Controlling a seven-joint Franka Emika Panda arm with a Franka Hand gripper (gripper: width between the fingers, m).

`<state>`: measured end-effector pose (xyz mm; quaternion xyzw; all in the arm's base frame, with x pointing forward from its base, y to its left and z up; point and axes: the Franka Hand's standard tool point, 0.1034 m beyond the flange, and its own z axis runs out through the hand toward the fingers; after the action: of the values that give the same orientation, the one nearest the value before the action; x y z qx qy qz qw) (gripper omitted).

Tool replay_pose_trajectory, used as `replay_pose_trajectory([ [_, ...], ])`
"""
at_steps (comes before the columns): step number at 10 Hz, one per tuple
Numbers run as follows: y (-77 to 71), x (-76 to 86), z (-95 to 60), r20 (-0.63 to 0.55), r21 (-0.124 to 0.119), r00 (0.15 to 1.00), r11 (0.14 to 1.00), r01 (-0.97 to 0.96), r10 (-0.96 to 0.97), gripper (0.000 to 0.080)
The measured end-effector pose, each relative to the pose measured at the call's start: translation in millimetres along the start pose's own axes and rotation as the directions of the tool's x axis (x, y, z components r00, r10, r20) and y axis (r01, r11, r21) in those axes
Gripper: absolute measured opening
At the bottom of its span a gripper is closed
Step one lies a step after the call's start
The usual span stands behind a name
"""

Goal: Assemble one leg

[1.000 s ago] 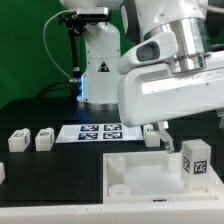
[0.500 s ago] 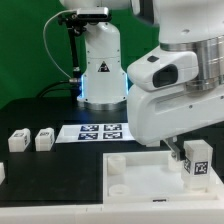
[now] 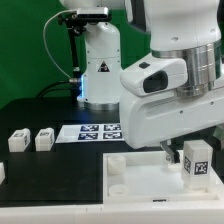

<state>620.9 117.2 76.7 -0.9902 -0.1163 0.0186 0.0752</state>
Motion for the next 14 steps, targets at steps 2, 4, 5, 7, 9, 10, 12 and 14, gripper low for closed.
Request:
replay_pose_trajectory([
  [2,2.7,-0.2,-0.2,0.0,-0.003,0.999,0.999,-0.041,0.041,0.0394],
  [4,4.8,-0.5,-0.1,0.0,-0.004,0.999,0.999,-0.042,0.042,0.0298],
  [5,8.0,-0.9,0.4,-0.013,0.018,0.988,0.988,-0.151,0.151,0.0298],
  [7,33.7,-9.6,-2.2,-0.05,0.086,0.882,0.882,-0.463,0.468,0.0295],
  [9,30.0,-7.9,-1.4,-0.019,0.133,0.697,0.693,-0.709,0.717,0.0295],
  [10,26.3,-7.9,-0.1,0.016,0.153,0.561,0.552,-0.82,0.828,0.0295],
  [12,15.5,-3.4,1.8,0.057,0.151,0.367,0.356,-0.922,0.928,0.0295],
  [14,0.7,1.1,4.5,0.093,0.138,0.18,0.167,-0.976,0.979,0.0295],
])
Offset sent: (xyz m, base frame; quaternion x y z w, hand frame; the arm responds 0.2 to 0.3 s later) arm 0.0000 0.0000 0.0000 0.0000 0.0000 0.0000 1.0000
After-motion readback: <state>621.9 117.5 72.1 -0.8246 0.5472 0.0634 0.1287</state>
